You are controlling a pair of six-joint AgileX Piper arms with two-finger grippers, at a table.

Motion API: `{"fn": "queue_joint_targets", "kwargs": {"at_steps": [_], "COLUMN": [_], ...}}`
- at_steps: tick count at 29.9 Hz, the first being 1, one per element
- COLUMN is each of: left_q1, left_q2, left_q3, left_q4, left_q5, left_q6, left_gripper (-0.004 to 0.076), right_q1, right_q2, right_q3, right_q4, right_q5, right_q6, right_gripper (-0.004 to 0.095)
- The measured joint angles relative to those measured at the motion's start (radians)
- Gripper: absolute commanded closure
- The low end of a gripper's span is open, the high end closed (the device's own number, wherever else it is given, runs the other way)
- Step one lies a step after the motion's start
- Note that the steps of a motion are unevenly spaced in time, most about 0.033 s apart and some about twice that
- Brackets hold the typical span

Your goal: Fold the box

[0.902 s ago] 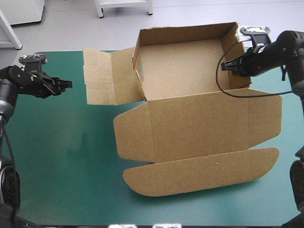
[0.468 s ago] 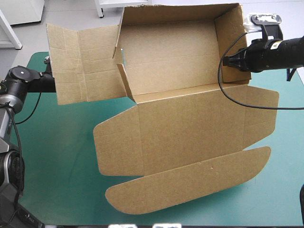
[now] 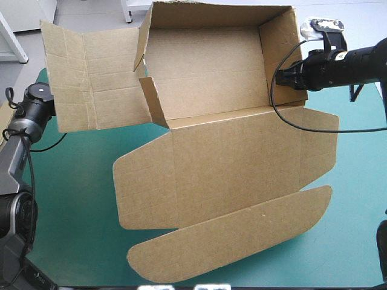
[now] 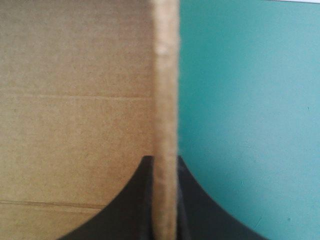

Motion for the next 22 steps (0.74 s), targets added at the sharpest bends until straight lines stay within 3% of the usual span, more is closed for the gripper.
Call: {"fn": "queue_joint_targets", "kwargs": {"at_steps": [22], "left_q1": [-0.05], "left_q2": [0.0], "left_q3": [0.0], "left_q4": [-0.15], "left_q5": [0.013], "left_q6": [0.022], "left_gripper": [0.0732], "right_q1": [0.0], "right_q2": [0.255], "right_q3": [0.0], "right_q4": [-0.057], "right_q5": [-0.042], "right_q6": [-0.012], "right_gripper": [0.0907]}}
